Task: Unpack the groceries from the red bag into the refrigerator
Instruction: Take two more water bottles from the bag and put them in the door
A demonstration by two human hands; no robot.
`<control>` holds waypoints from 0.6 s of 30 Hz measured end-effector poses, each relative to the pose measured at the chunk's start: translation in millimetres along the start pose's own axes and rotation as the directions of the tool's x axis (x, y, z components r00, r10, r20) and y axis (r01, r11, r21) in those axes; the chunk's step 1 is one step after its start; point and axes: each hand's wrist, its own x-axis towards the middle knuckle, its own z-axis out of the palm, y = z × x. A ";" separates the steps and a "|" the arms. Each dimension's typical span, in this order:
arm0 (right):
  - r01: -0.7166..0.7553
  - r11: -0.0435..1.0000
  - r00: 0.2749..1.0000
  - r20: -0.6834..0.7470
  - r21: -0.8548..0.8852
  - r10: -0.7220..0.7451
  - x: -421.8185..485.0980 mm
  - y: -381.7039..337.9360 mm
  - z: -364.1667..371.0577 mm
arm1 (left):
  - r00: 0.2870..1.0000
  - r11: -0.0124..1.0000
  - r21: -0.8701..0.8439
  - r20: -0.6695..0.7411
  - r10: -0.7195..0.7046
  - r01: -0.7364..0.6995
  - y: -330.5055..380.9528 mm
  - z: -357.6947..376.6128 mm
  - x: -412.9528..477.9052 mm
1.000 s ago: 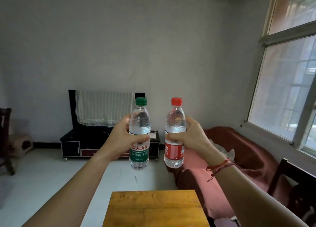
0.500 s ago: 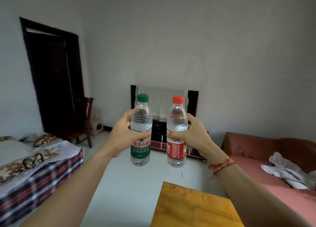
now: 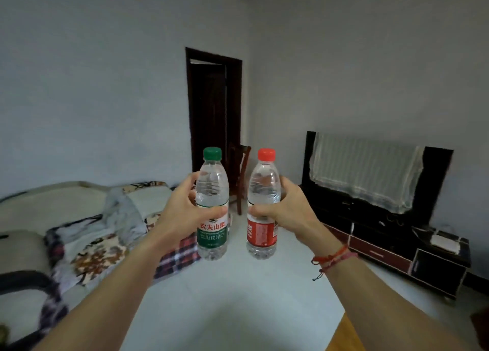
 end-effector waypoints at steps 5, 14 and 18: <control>0.084 0.992 0.975 0.199 0.097 -0.102 22.8 -9.8 39.1 | 0.977 0.998 -0.002 -0.205 -0.059 0.059 -4.6 -28.0 -26.2; 0.161 0.959 0.825 0.502 0.233 -0.260 13.8 -56.5 144.1 | 0.849 0.985 0.067 -0.518 -0.103 0.160 8.7 -99.2 -119.5; 0.161 0.942 0.726 0.611 0.294 -0.315 -15.0 -83.9 201.6 | 0.750 0.971 0.104 -0.655 -0.096 0.216 14.2 -138.0 -176.5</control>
